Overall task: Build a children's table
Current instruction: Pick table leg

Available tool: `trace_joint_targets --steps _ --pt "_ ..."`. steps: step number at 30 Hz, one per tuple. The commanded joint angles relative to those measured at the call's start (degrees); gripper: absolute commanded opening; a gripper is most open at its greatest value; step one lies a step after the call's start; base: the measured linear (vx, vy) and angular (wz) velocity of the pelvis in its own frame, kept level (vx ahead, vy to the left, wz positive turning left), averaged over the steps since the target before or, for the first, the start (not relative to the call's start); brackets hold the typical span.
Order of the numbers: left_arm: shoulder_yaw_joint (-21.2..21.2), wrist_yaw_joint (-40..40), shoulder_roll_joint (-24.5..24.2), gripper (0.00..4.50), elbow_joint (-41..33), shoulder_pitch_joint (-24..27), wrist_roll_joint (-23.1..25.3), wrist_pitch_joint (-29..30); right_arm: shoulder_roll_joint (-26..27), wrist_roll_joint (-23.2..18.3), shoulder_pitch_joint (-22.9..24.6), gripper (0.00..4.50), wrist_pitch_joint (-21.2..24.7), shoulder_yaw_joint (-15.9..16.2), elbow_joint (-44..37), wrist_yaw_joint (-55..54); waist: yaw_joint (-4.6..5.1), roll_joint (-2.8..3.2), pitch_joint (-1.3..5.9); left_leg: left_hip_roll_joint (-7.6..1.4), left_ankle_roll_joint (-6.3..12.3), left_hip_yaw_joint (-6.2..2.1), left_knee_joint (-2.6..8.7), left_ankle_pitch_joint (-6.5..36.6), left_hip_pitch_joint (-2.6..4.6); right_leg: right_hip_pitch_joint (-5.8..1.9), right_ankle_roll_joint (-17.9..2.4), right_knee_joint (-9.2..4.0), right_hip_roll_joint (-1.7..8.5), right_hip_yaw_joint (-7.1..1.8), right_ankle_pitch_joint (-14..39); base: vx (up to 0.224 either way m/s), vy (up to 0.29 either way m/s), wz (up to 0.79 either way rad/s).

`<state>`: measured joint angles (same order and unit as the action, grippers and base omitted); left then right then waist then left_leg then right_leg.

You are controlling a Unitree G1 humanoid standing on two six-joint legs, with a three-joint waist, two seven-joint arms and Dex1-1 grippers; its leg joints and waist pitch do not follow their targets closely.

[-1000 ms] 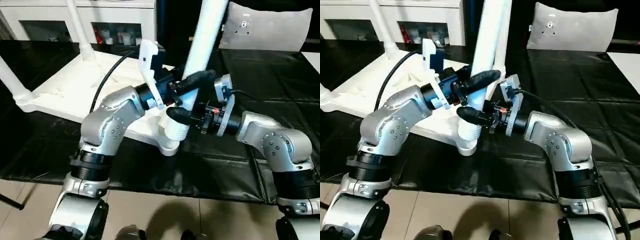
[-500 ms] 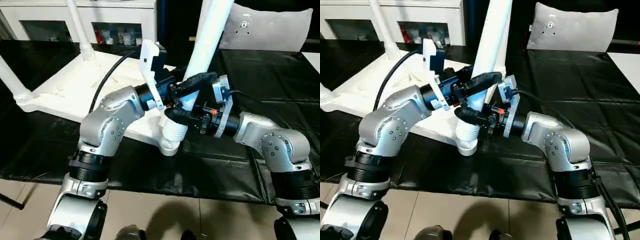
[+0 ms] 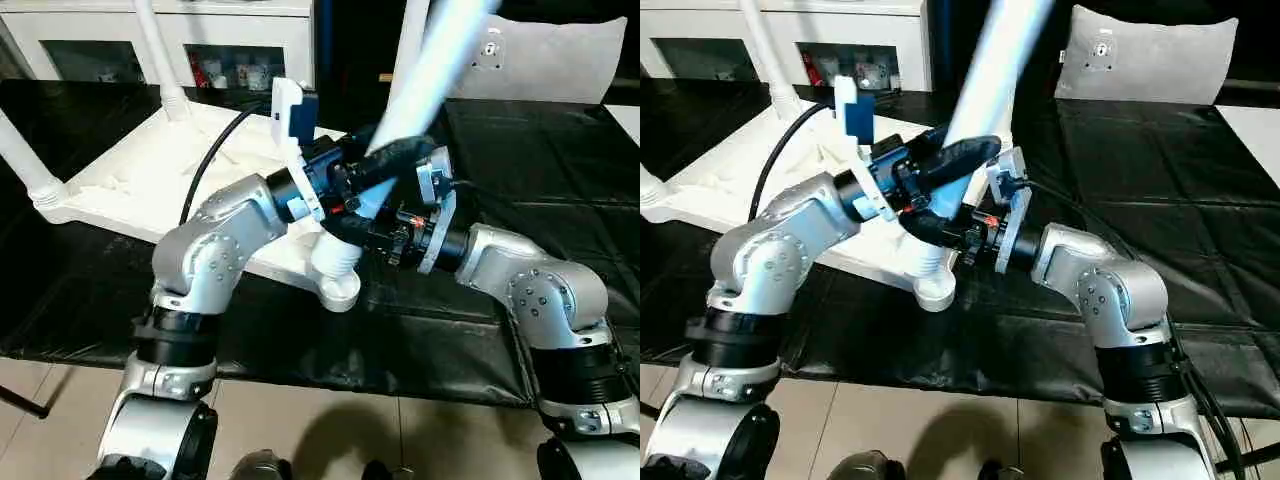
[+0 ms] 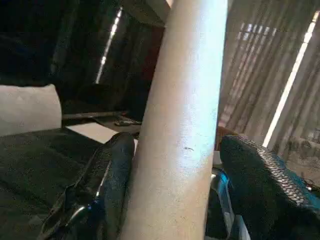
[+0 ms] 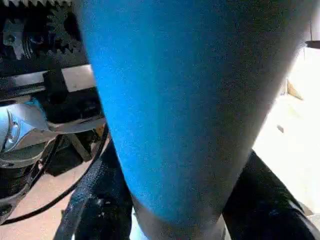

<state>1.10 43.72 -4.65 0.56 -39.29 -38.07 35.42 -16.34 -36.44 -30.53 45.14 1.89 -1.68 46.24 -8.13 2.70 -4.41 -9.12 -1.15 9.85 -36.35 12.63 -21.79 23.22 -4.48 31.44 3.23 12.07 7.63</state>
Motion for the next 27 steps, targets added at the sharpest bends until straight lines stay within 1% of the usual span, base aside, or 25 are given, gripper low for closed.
trace_joint_targets --steps 1,2,3,4,5,6,8,9,10,11,12,13,15,16,17,18,19,20,21,22,23,24,25,26,27 --pt "2.9 4.5 0.6 3.45 -4.7 0.3 -2.9 1.4 -0.2 1.6 0.8 1.93 -0.1 -1.4 2.2 -2.9 0.17 -1.16 5.88 -5.73 4.54 -2.48 3.89 -0.2 0.95 -4.26 5.4 -3.86 7.81 -5.44 19.8 0.0 0.0 0.0" --pt "2.8 4.5 0.8 3.47 -4.9 0.4 -3.5 1.7 -0.3 1.6 0.9 1.93 0.3 -1.3 2.1 -3.2 0.17 -1.13 5.89 -5.72 4.44 -2.49 3.91 -0.2 1.0 -4.25 5.7 -3.92 7.74 -5.38 20.2 0.0 0.0 0.0" --pt "2.8 4.5 0.8 3.61 -4.9 0.4 -3.6 1.7 -0.3 1.6 0.9 1.93 0.3 -1.3 2.0 -3.2 0.16 -1.12 5.91 -5.78 4.45 -2.53 3.92 -0.1 1.01 -4.26 5.8 -3.93 7.73 -5.37 20.2 0.0 0.0 0.0" --pt "2.3 4.6 1.1 3.61 -5.4 0.7 -5.2 2.4 -0.1 1.7 1.2 1.93 0.5 -1.4 2.0 -3.7 0.23 -1.17 5.86 -5.85 4.4 -2.57 3.94 0.3 1.03 -4.23 6.0 -3.97 7.73 -5.34 20.5 0.0 0.0 0.0" --pt "2.3 4.6 1.1 3.85 -5.4 0.7 -5.2 2.4 -0.1 1.7 1.2 1.93 0.5 -1.4 2.0 -3.7 0.23 -1.17 5.86 -5.85 4.4 -2.57 3.94 0.3 1.03 -4.23 6.0 -3.97 7.73 -5.34 20.5 0.0 0.0 0.0" --pt "0.7 3.5 1.7 3.91 -5.0 0.5 -5.8 1.7 0.3 2.1 1.6 1.93 0.0 -2.0 1.9 -5.1 0.25 -1.34 5.83 -5.73 4.23 -2.46 3.95 0.7 1.11 -4.21 6.2 -4.11 7.75 -5.34 21.1 0.0 0.0 0.0" --pt "-2.8 1.1 2.5 4.0 -2.9 -0.4 -6.0 -0.5 1.1 2.4 2.0 1.93 -1.0 -3.1 2.0 -6.7 0.34 -1.32 5.71 -5.66 3.79 -2.45 4.01 0.8 1.08 -4.18 6.1 -4.39 7.82 -5.23 22.0 0.0 0.0 0.0" --pt "-3.6 0.7 2.6 4.09 -2.5 -0.6 -6.1 -0.7 1.1 2.3 2.1 1.93 -1.4 -3.2 2.0 -6.8 0.32 -1.36 5.77 -5.62 3.64 -2.4 3.97 0.8 1.12 -4.21 6.2 -4.44 7.82 -5.22 22.1 0.0 0.0 0.0" --pt "-4.1 0.6 2.6 4.22 -2.3 -0.7 -6.5 -0.7 1.1 2.2 2.1 1.93 -1.4 -3.3 2.0 -6.8 0.23 -1.32 5.79 -5.63 3.46 -2.36 3.98 1.1 1.34 -4.1 6.2 -4.53 7.8 -5.26 22.5 0.0 0.0 0.0" --pt "-6.5 0.3 2.4 4.29 -1.5 -1.2 -8.2 -0.5 1.2 1.8 2.7 1.92 -1.9 -3.6 1.6 -6.7 0.19 -1.3 5.75 -5.68 3.41 -2.35 4.0 1.4 1.37 -4.09 6.2 -4.55 7.83 -5.29 22.7 0.0 0.0 0.0" --pt "-7.1 0.3 2.4 4.32 -1.4 -1.3 -8.6 -0.4 1.2 1.7 2.9 1.91 -2.0 -3.7 1.4 -6.6 0.19 -1.28 5.73 -5.69 3.48 -2.29 4.02 1.7 1.31 -4.19 6.2 -4.56 7.85 -5.24 22.7 0.0 0.0 0.0" --pt "-8.9 0.3 1.5 4.32 -0.3 -1.9 -9.4 -0.4 1.4 1.0 3.7 1.91 -2.6 -4.2 0.7 -6.2 0.29 -1.36 5.77 -5.77 3.47 -2.5 4.05 1.9 1.26 -4.26 6.8 -4.41 7.86 -5.25 22.4 0.0 0.0 0.0" --pt "-9.8 0.6 0.1 4.32 0.8 -2.1 -8.9 -0.7 1.7 0.4 4.6 1.91 -3.7 -4.9 -0.2 -5.6 0.39 -1.38 5.72 -5.61 3.46 -2.48 4.11 2.1 1.28 -4.22 7.1 -4.47 7.78 -5.22 22.6 0.0 0.0 0.0" --pt "-9.4 1.1 -1.1 4.32 1.1 -2.0 -7.8 -0.7 1.9 0.3 5.1 1.91 -4.3 -5.1 -0.6 -5.7 0.54 -1.39 5.65 -5.33 3.38 -2.47 4.18 2.1 1.11 -4.36 8.0 -4.5 7.69 -5.15 22.9 0.0 0.0 0.0" --pt "-7.5 2.8 -4.5 4.32 2.3 -1.5 -3.8 -1.2 2.0 0.6 5.8 1.9 -5.1 -5.7 -1.1 -6.7 0.62 -1.36 5.62 -5.25 3.31 -2.41 4.19 2.3 1.2 -4.3 8.3 -4.6 7.62 -5.12 23.2 0.0 0.0 0.0" --pt "-7.2 3.1 -4.9 4.32 2.5 -1.4 -3.2 -1.4 1.9 0.8 5.9 1.9 -5.3 -5.7 -1.2 -6.8 0.84 -1.34 5.49 -5.0 3.07 -2.38 4.33 2.8 1.49 -4.15 9.4 -4.94 7.37 -5.05 24.6 0.0 0.0 0.0" --pt "-6.2 3.8 -6.4 4.32 3.2 -1.2 -1.2 -2.2 1.7 1.4 6.1 1.9 -5.8 -5.7 -1.3 -7.2 0.97 -1.21 5.53 -4.92 2.94 -2.37 4.32 2.8 1.48 -4.2 9.7 -4.91 7.32 -4.98 24.7 0.0 0.0 0.0" --pt "-4.1 5.1 -8.8 4.32 4.3 -0.9 2.0 -3.9 1.3 2.5 6.5 1.9 -6.5 -5.7 -1.4 -8.0 1.3 -1.12 5.43 -5.03 2.7 -2.57 4.45 3.2 1.63 -4.09 10.4 -5.16 7.17 -4.84 25.1 0.0 0.0 0.0" --pt "-2.2 6.3 -11.0 4.32 5.4 -0.5 4.9 -5.7 0.8 3.7 6.8 1.9 -7.1 -5.6 -1.3 -8.7 1.46 -0.94 5.43 -5.17 2.58 -2.6 4.44 3.6 1.7 -4.08 10.4 -5.15 7.17 -4.82 25.2 0.0 0.0 0.0" --pt "0.2 7.7 -13.4 4.32 6.5 0.0 8.1 -7.8 0.1 5.0 7.2 1.9 -8.0 -5.3 -1.1 -9.2 1.73 -0.92 5.36 -5.06 2.45 -2.77 4.49 4.1 1.75 -4.01 10.9 -5.36 7.18 -4.84 25.6 0.0 0.0 0.0" --pt "2.3 9.3 -15.6 4.32 7.5 0.5 10.9 -9.8 -0.4 6.4 7.5 1.9 -9.1 -5.2 -0.5 -10.0 1.94 -0.87 5.35 -4.99 2.27 -2.67 4.49 4.6 1.84 -4.07 10.8 -5.42 7.29 -4.84 25.7 0.0 0.0 0.0" --pt "4.2 11.1 -17.6 4.32 8.4 0.9 13.0 -11.6 -1.1 8.1 7.8 1.9 -10.3 -5.0 0.3 -10.7 1.93 -0.88 5.32 -4.92 2.08 -2.72 4.47 4.7 1.86 -3.98 11.0 -5.43 7.3 -4.85 26.0 0.0 0.0 0.0" --pt "5.5 12.7 -19.0 4.32 9.0 1.2 14.2 -12.6 -1.7 9.4 8.0 1.9 -11.4 -4.6 1.0 -11.1 2.15 -0.84 5.31 -4.96 1.93 -2.63 4.51 4.6 1.78 -4.13 11.0 -5.35 7.26 -4.89 25.9 0.0 0.0 0.0" --pt "7.0 14.6 -20.5 4.32 9.7 1.4 15.5 -13.6 -2.3 10.6 8.3 1.9 -12.6 -4.3 1.5 -11.1 2.16 -0.8 5.37 -5.14 1.77 -2.6 4.47 5.0 2.08 -4.1 10.2 -5.48 7.57 -4.84 26.1 0.0 0.0 0.0" --pt "7.2 15.0 -20.8 4.32 9.9 1.4 15.8 -13.9 -2.4 10.8 8.4 1.9 -13.0 -4.3 1.6 -11.0 2.28 -0.8 5.39 -5.21 1.78 -2.58 4.46 5.1 1.99 -4.18 9.9 -5.39 7.54 -4.82 25.9 0.0 0.0 0.0"
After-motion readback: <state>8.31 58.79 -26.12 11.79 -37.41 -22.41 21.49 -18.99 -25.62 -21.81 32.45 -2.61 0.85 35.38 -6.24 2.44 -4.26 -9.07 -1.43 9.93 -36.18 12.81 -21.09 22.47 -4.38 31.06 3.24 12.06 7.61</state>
